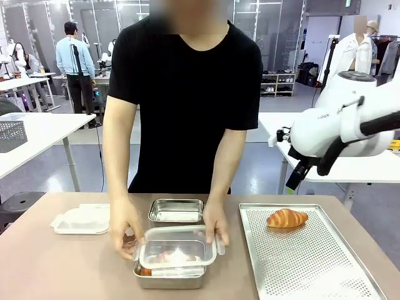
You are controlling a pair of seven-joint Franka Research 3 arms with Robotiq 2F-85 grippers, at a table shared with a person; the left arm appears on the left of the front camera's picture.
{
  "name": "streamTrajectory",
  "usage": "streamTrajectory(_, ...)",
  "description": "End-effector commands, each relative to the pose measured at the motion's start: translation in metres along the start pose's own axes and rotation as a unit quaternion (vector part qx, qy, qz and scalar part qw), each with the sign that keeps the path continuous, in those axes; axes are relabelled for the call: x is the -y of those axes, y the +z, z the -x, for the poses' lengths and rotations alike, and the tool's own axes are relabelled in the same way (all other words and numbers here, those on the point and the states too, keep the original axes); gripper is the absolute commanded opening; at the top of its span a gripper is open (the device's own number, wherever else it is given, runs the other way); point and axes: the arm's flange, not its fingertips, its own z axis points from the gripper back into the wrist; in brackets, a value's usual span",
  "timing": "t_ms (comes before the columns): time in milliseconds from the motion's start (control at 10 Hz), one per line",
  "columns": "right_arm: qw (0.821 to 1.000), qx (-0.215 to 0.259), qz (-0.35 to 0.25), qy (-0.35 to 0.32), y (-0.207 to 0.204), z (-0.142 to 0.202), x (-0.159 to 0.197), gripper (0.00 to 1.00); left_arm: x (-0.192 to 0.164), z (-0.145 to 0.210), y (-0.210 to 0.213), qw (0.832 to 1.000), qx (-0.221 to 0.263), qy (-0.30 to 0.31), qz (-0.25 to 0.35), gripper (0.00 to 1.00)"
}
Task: Place the bread into the airtight container.
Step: Pick up a Butter Roll and place it into an empty Airtight Container.
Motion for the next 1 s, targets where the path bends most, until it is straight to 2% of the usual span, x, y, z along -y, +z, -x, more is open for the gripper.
streamTrajectory(0,0.997,-0.017,-0.022,0.068,-0.005,-0.005,0.024,1.0,0.002,0.0,0.0,1.0,-0.001,0.0,-0.004,1.0)
streamTrajectory(200,0.994,-0.017,-0.022,0.109,-0.011,0.009,0.021,1.0,0.002,0.0,0.0,1.0,-0.001,0.0,-0.004,1.0)
streamTrajectory(300,0.993,0.006,-0.005,0.12,0.001,0.048,0.011,1.0,0.002,0.0,0.0,1.0,-0.001,0.0,-0.004,1.0)
streamTrajectory(400,0.994,0.039,-0.007,0.101,0.02,0.103,0.014,1.0,0.002,0.0,0.0,1.0,-0.001,0.0,-0.004,1.0)
streamTrajectory(600,0.997,0.078,0.017,0.016,0.035,0.177,0.027,1.0,0.002,0.0,0.0,1.0,-0.001,0.0,-0.004,1.0)
streamTrajectory(800,0.993,0.115,0.028,-0.03,0.044,0.222,0.03,1.0,0.002,0.0,0.0,1.0,-0.001,0.0,-0.004,1.0)
streamTrajectory(900,0.993,0.106,0.039,-0.028,0.044,0.233,0.026,1.0,0.002,0.0,0.0,1.0,-0.001,0.0,-0.004,1.0)
